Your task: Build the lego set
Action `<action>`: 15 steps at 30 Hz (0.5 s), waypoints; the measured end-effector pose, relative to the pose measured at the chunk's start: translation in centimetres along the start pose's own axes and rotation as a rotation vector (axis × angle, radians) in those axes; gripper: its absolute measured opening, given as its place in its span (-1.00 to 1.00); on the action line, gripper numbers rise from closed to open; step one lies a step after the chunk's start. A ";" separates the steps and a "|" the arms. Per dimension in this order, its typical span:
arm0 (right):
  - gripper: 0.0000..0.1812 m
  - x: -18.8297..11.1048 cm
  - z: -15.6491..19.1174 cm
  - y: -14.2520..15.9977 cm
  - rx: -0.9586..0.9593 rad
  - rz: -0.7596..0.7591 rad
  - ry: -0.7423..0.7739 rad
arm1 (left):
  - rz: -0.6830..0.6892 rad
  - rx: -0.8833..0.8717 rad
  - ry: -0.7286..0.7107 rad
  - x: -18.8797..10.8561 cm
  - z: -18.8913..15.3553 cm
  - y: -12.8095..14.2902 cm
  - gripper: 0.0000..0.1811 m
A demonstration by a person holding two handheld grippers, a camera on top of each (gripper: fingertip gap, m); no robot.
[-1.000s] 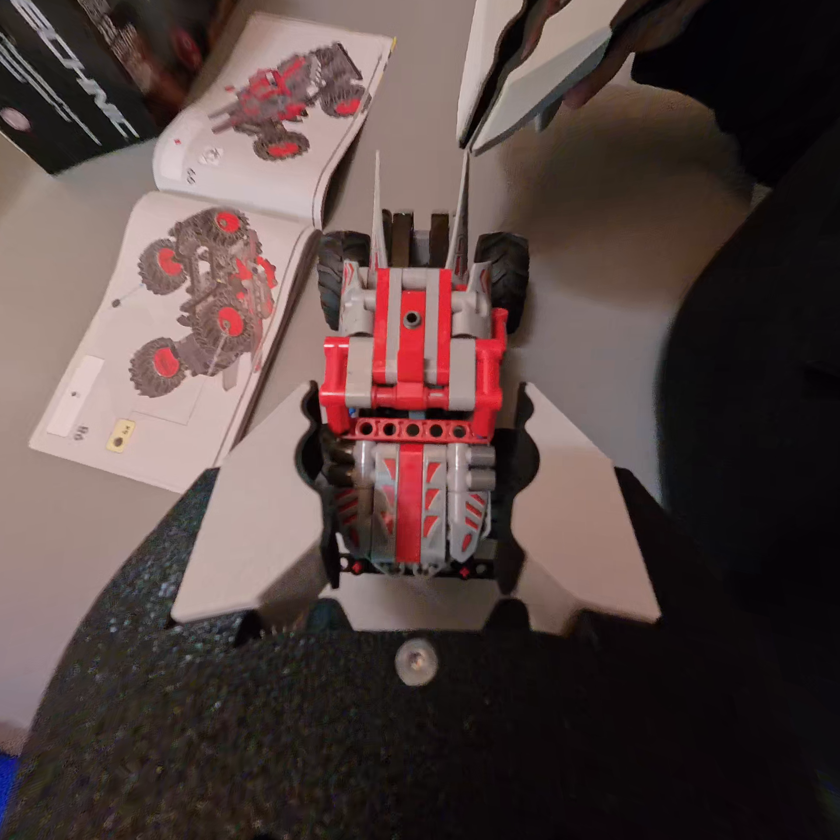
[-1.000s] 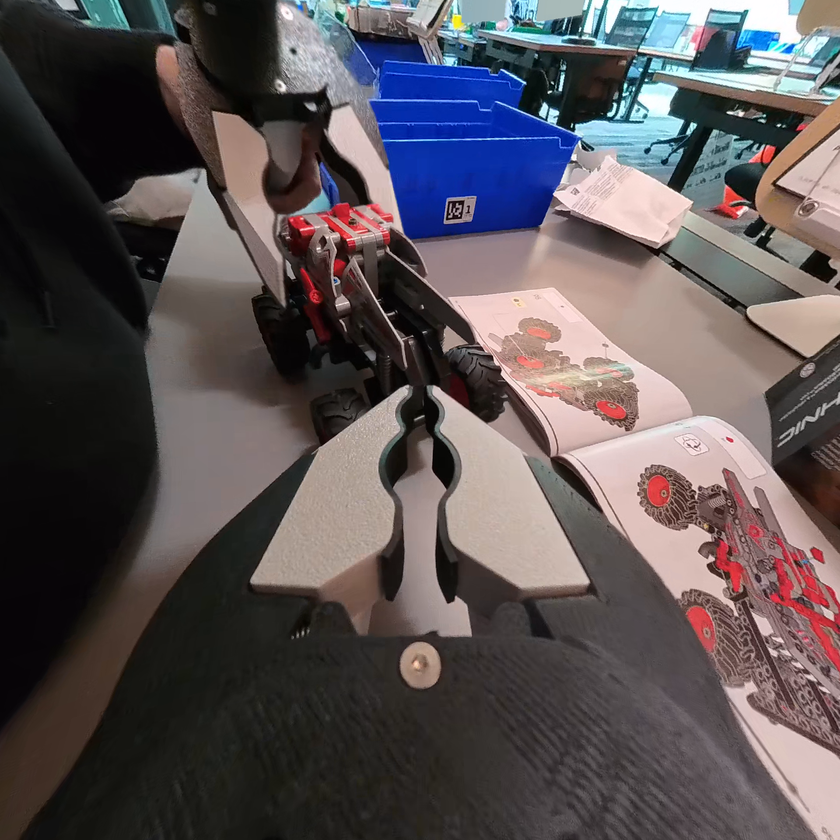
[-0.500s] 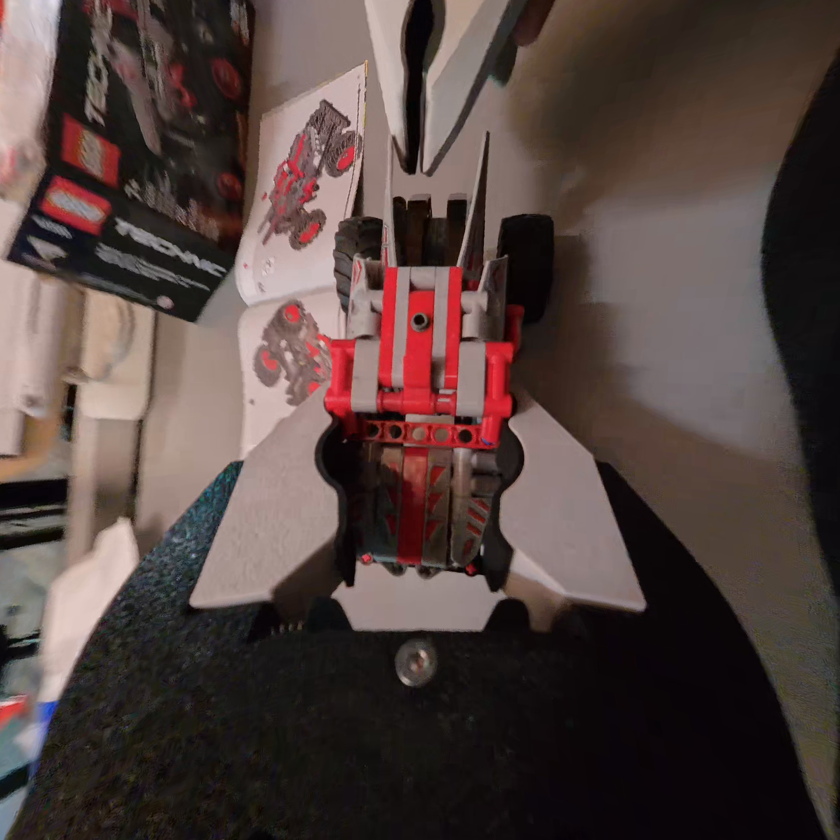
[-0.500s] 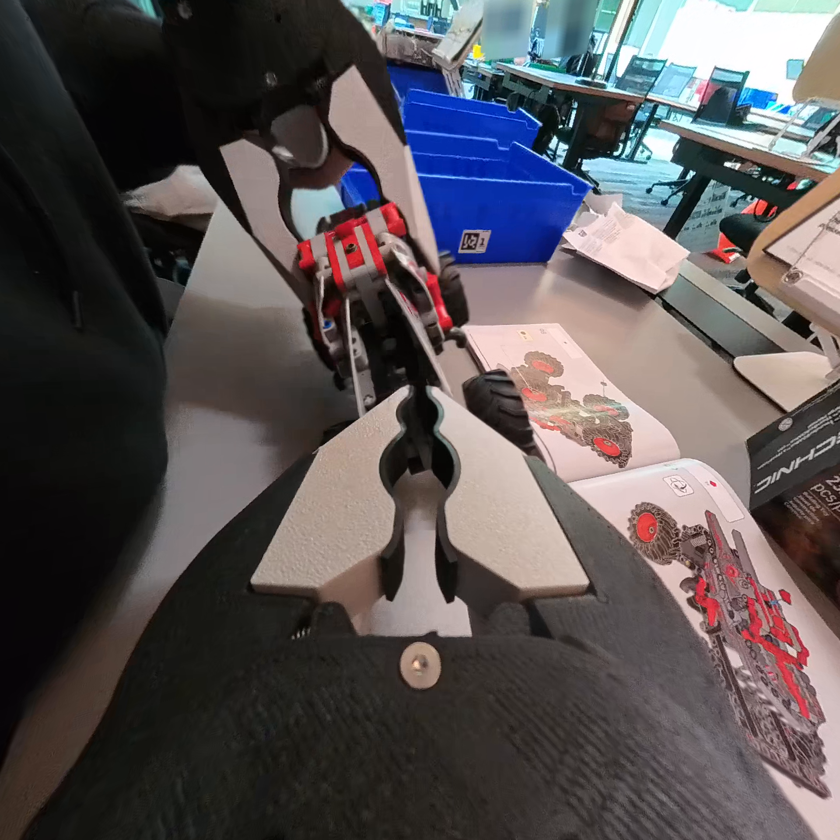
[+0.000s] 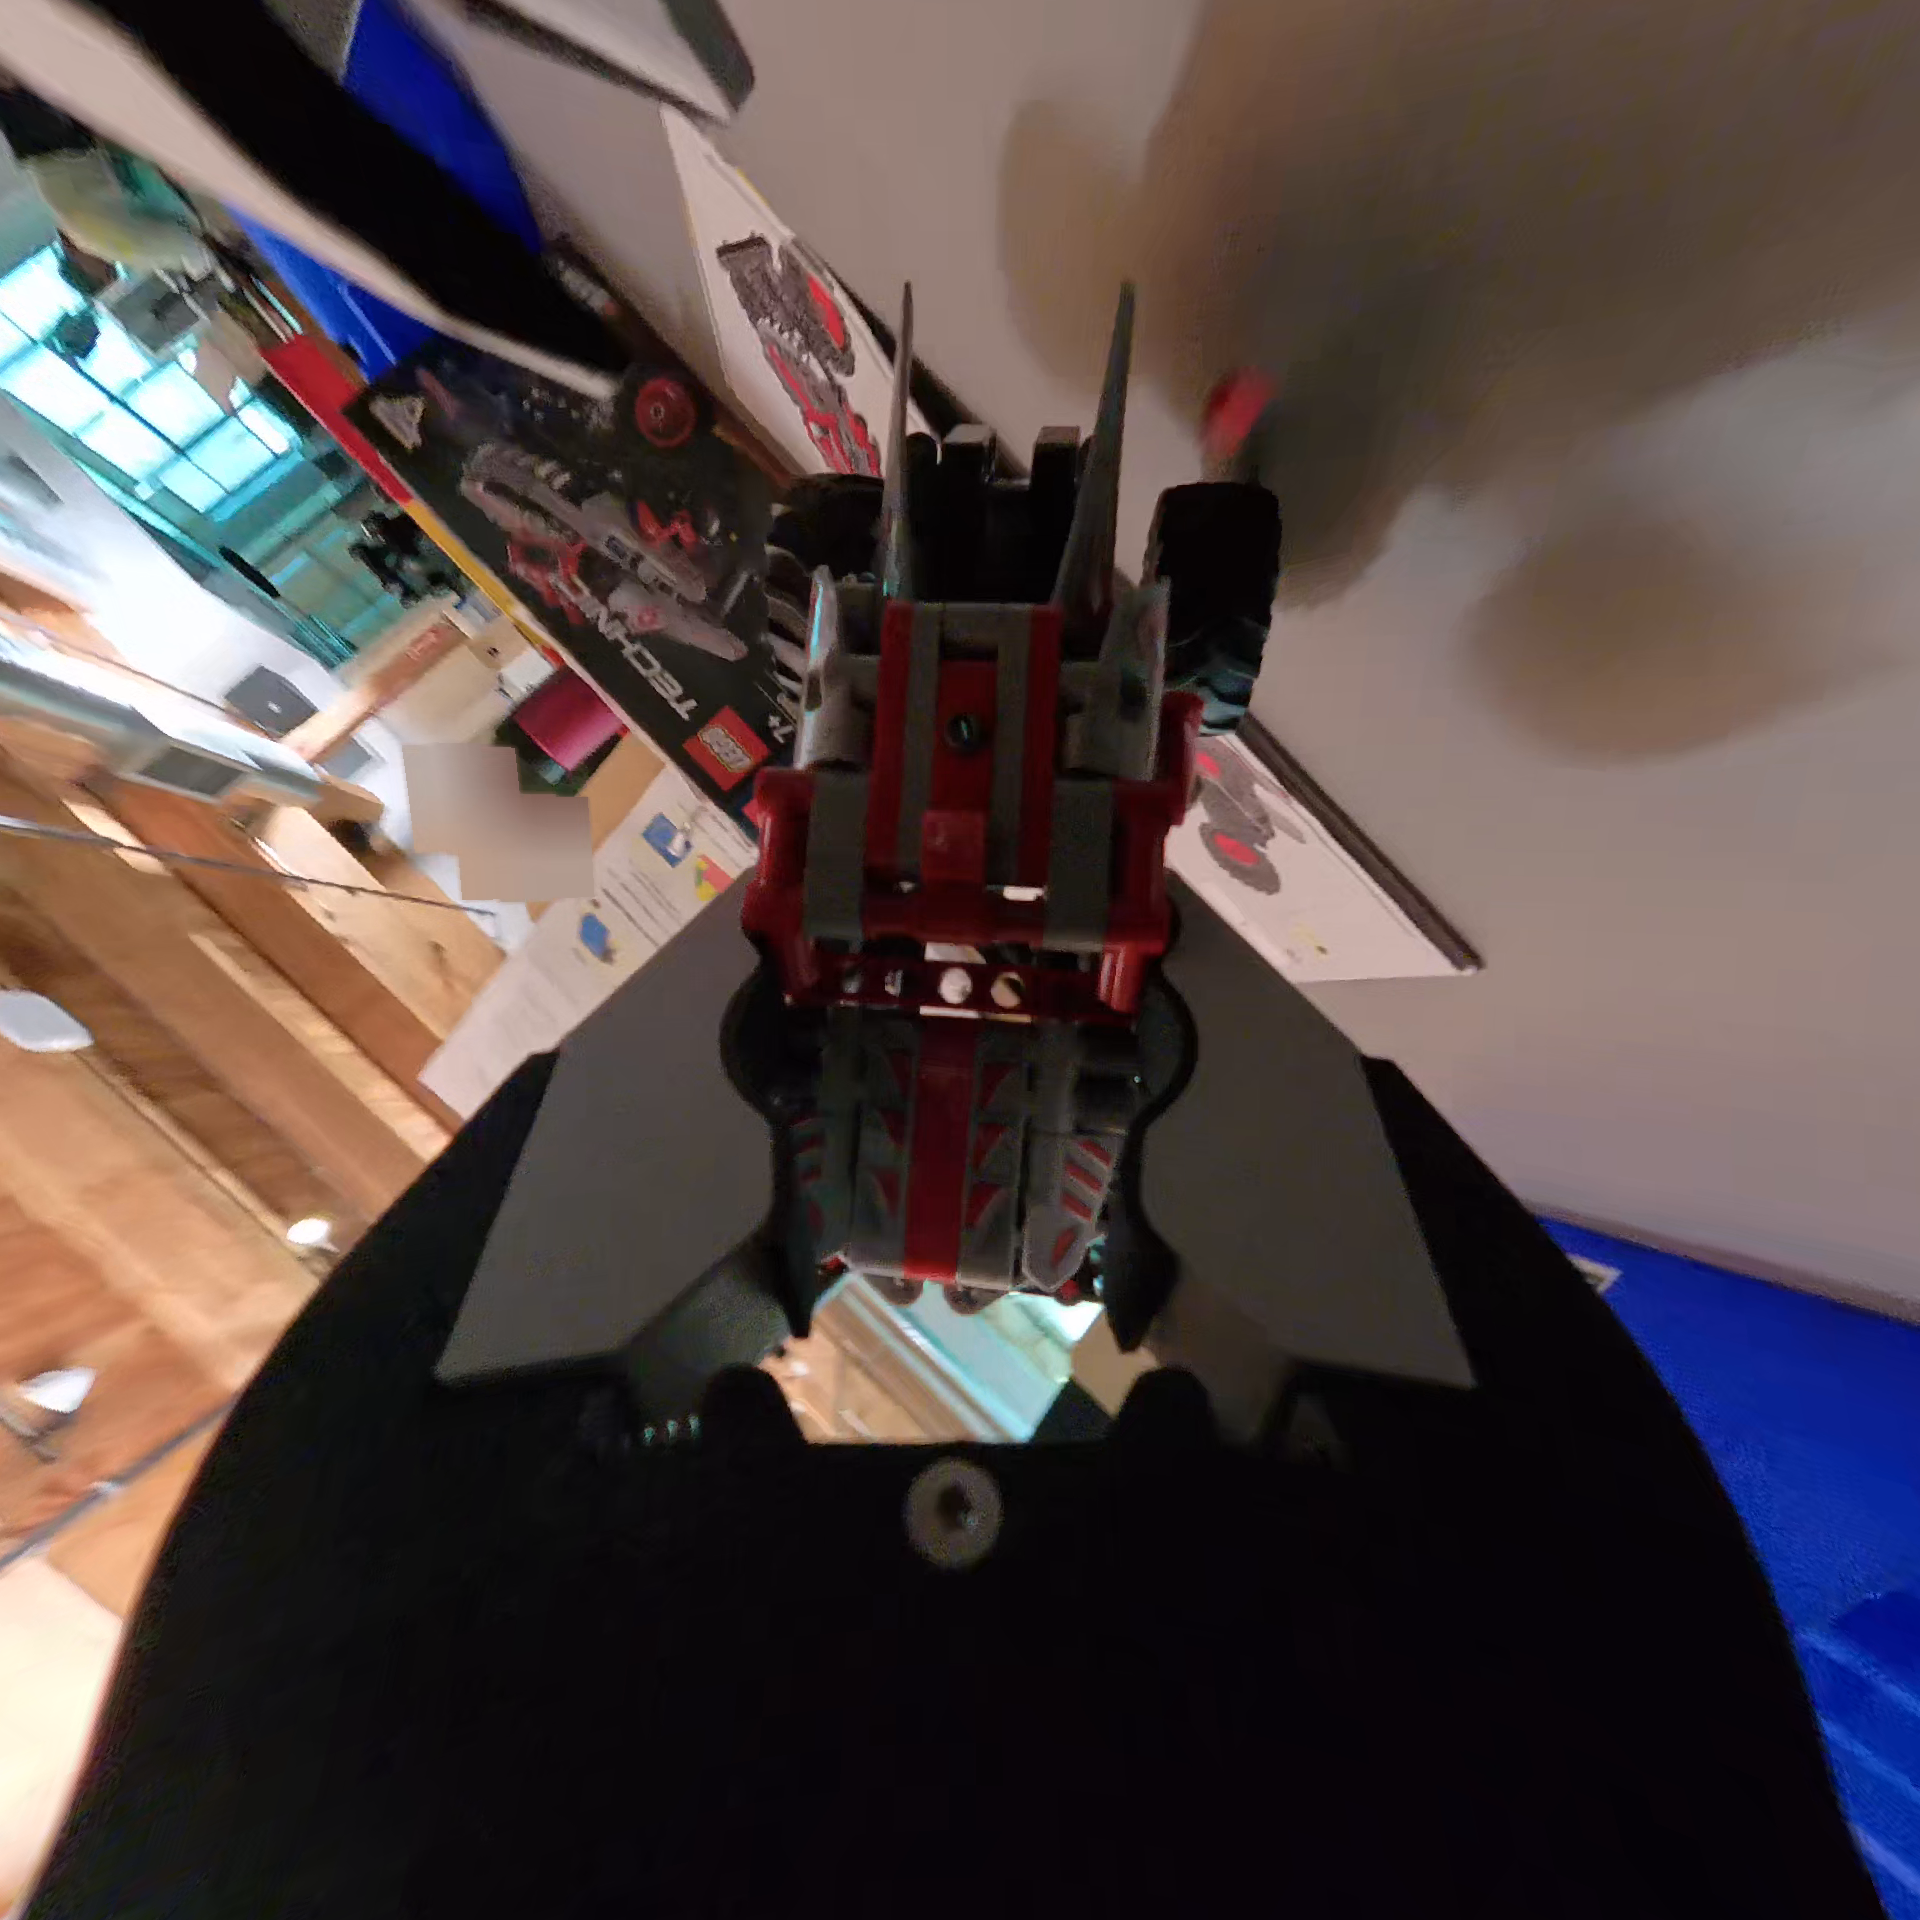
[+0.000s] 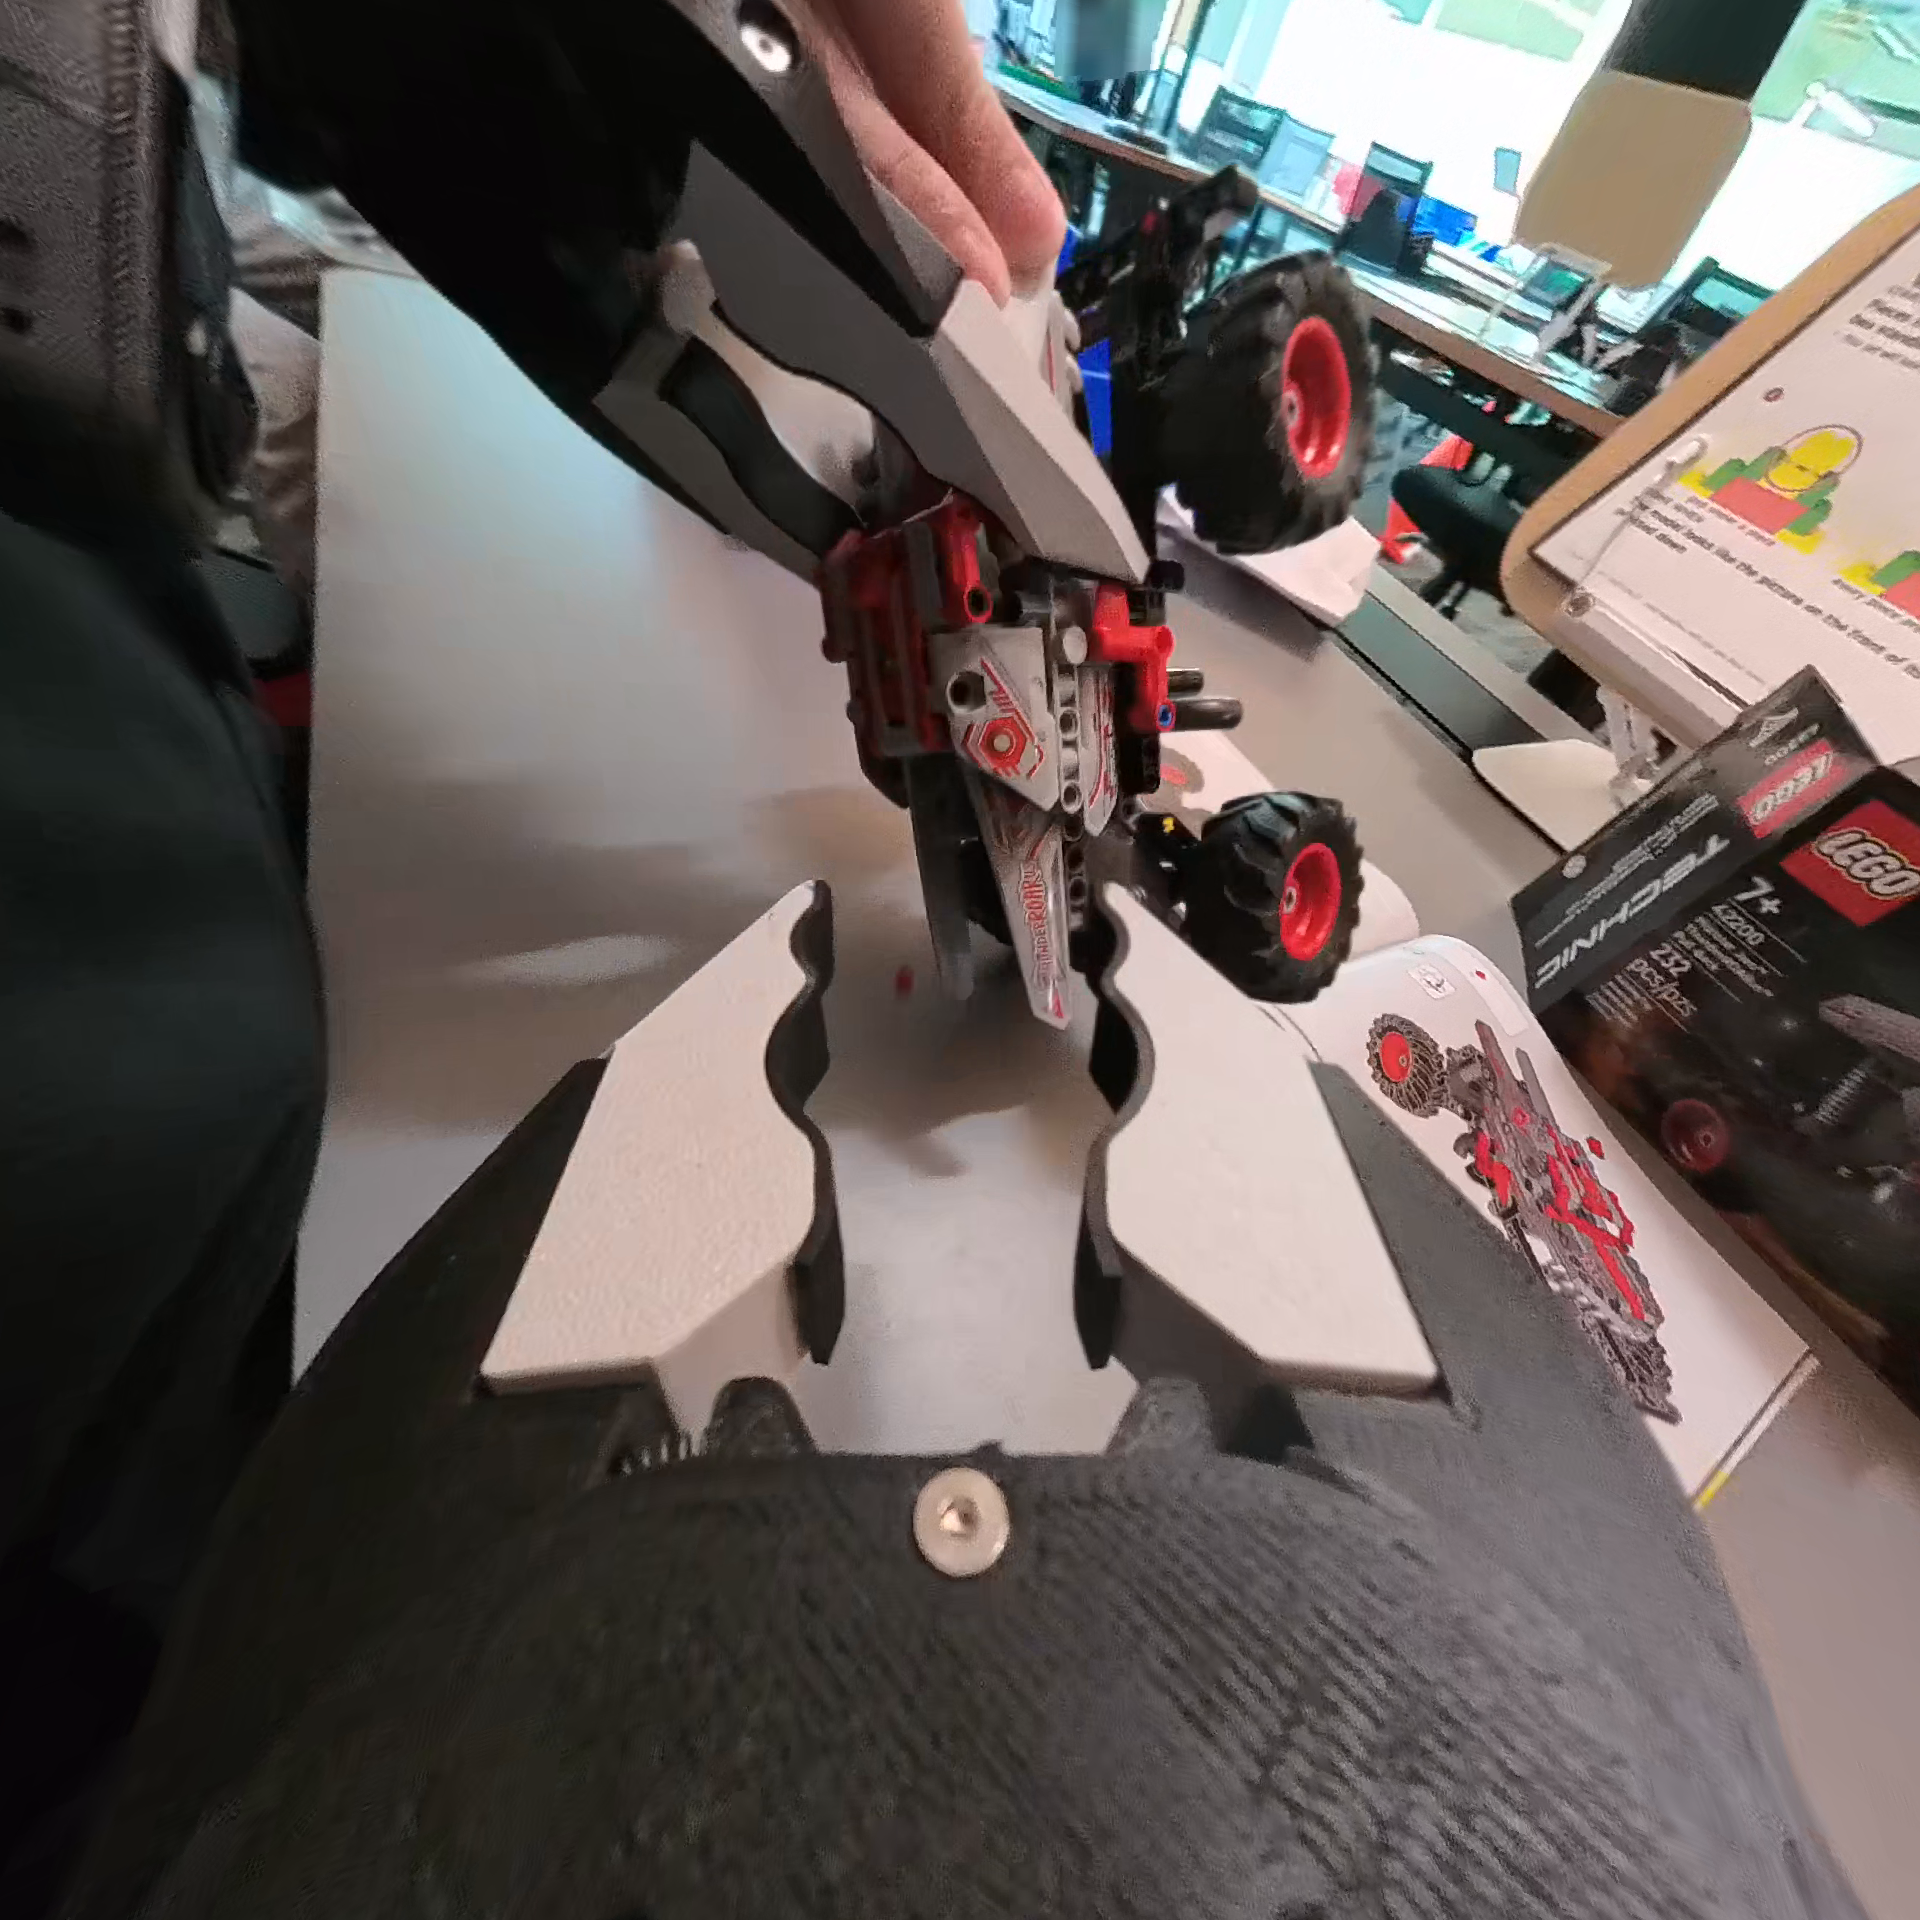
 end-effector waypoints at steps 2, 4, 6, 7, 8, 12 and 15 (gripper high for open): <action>-0.43 0.4 0.5 0.3 -0.002 0.012 0.018 | 0.003 0.040 -0.020 0.0 0.1 -0.5 -0.29; -0.43 0.7 0.4 1.2 0.013 0.063 0.044 | 0.011 -0.043 0.003 0.0 0.1 -0.3 -0.29; -0.41 0.3 0.0 2.8 0.054 0.159 0.067 | 0.002 -0.232 0.018 0.0 0.1 0.5 -0.29; -0.41 0.1 0.0 3.6 0.076 0.196 0.057 | -0.007 -0.357 0.027 0.0 -0.1 1.1 -0.30; -0.42 -0.1 0.0 4.4 0.105 0.227 0.044 | -0.013 -0.494 0.042 0.1 -0.4 1.8 -0.30; -0.55 0.1 -0.9 7.7 0.279 0.324 0.076 | -0.051 -1.032 0.084 0.2 -2.9 4.5 -0.30; -0.54 0.6 -2.0 9.3 0.388 0.404 0.099 | -0.063 -1.295 0.118 0.1 -5.4 5.8 -0.30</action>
Point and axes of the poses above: each gripper's, where its closed fingertips meet, x out along the fingers, y out of its underside, z = x × y across the jaws, the point moved 4 cm from there along -x, back along the fingers, and after that the axes turned 6 degrees about -x, right-handed, at the moved point
